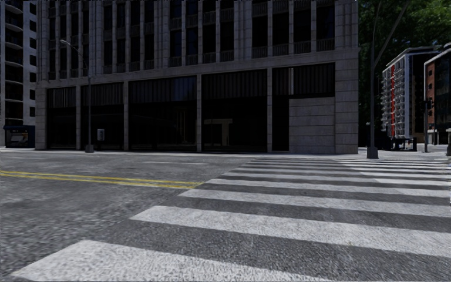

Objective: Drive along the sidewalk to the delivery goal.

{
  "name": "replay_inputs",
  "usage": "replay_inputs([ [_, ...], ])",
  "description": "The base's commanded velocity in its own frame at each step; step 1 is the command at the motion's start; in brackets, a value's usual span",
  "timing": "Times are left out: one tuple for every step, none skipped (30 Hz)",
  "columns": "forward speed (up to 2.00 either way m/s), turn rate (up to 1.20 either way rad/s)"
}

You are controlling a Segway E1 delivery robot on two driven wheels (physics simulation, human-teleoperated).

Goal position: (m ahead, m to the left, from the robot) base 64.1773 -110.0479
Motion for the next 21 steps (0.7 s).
replay_inputs([
  [1.99,-0.48],
  [1.99,-0.48],
  [1.99,-0.48],
  [1.99,-0.48],
  [1.99,-0.48],
  [1.99,-0.48],
  [1.99,-0.48],
  [1.99,-0.48],
  [1.99,-0.48],
  [1.99,-0.38],
  [1.99,-0.27],
  [1.99,-0.27],
  [1.99,-0.13],
  [1.99,0.00],
  [1.99,0.00],
  [1.99,0.00],
  [1.99,0.00],
  [1.99,0.00],
  [1.99,0.00],
  [1.99,0.00],
  [1.99,0.00],
])
